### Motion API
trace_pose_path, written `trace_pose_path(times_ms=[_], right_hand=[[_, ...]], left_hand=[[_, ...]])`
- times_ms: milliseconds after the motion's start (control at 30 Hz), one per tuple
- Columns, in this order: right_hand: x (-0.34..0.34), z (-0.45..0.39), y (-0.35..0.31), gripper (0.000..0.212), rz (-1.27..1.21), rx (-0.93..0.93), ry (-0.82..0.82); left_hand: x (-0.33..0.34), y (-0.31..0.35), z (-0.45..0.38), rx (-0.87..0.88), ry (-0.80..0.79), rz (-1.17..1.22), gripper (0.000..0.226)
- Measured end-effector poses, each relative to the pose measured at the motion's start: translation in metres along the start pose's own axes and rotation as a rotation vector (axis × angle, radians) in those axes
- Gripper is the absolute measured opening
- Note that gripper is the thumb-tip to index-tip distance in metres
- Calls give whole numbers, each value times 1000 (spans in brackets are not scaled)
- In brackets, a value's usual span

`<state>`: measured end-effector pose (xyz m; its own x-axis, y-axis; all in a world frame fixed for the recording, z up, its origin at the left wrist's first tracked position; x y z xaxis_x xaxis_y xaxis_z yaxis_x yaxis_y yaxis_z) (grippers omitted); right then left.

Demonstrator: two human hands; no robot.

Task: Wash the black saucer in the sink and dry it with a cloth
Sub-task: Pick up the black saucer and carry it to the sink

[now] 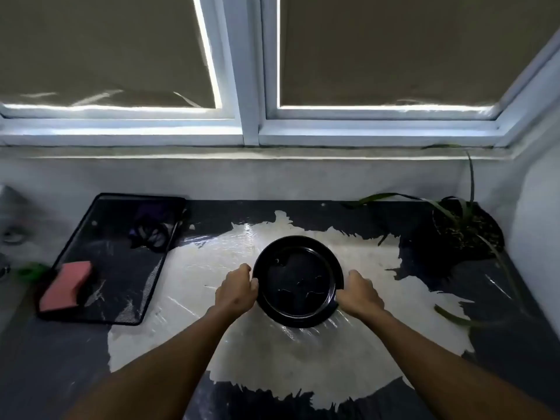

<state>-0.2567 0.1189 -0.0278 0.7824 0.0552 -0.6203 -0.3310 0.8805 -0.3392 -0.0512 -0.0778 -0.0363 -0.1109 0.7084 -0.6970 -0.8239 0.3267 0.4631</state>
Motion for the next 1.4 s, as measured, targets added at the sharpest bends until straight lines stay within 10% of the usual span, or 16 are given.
trace_pose_path(times_ms=[700, 1400], right_hand=[[16, -24, 10, 41, -342, -60, 42], [38, 127, -76, 28, -256, -526, 67]], left_hand=[[3, -7, -25, 86, -1, 298, 29], [-68, -80, 181, 120, 307, 514, 23]])
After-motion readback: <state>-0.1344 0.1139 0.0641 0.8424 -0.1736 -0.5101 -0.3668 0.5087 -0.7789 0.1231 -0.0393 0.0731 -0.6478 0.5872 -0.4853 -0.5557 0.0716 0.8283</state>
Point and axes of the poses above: each hand's wrist, its own z-axis away from the middle knuckle, its own x-axis out of the palm, y = z × x, the point moved 10 cm from there along -z, towards the middle knuckle, and after that the axes turned 14 degrees about -y, right-handed, at the moved point
